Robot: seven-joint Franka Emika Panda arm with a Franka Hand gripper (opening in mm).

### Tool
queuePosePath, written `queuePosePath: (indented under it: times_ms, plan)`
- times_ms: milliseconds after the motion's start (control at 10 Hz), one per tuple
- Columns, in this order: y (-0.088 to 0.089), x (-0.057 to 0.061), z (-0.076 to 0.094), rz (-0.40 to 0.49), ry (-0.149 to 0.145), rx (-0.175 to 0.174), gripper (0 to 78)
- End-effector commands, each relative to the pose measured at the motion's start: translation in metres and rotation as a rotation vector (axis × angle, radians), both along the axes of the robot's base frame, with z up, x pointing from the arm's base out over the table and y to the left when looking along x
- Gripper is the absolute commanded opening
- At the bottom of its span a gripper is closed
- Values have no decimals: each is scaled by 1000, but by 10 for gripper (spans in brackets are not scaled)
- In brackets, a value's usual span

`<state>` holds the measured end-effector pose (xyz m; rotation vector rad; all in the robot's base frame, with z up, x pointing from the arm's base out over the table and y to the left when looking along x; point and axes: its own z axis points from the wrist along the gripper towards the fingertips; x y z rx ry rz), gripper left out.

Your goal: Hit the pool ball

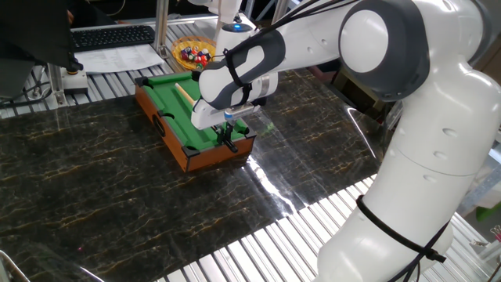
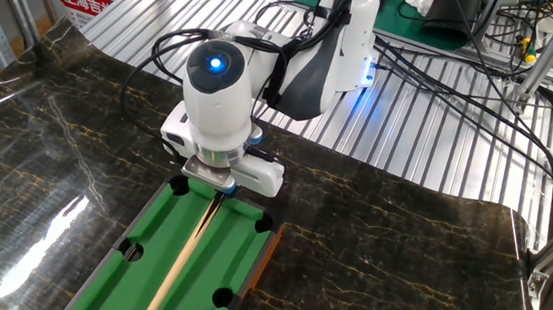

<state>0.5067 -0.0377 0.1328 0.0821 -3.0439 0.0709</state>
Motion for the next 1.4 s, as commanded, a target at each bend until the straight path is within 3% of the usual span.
queuePosePath:
  times_ms: [100,500,700,1400]
  plan:
    - [-1,2,2,2,0,-2,11]
    - [-1,2,2,1,2,2,11]
    - [-1,2,2,-16,-3,31,11]
    - [-1,2,2,-4,-7,25,11]
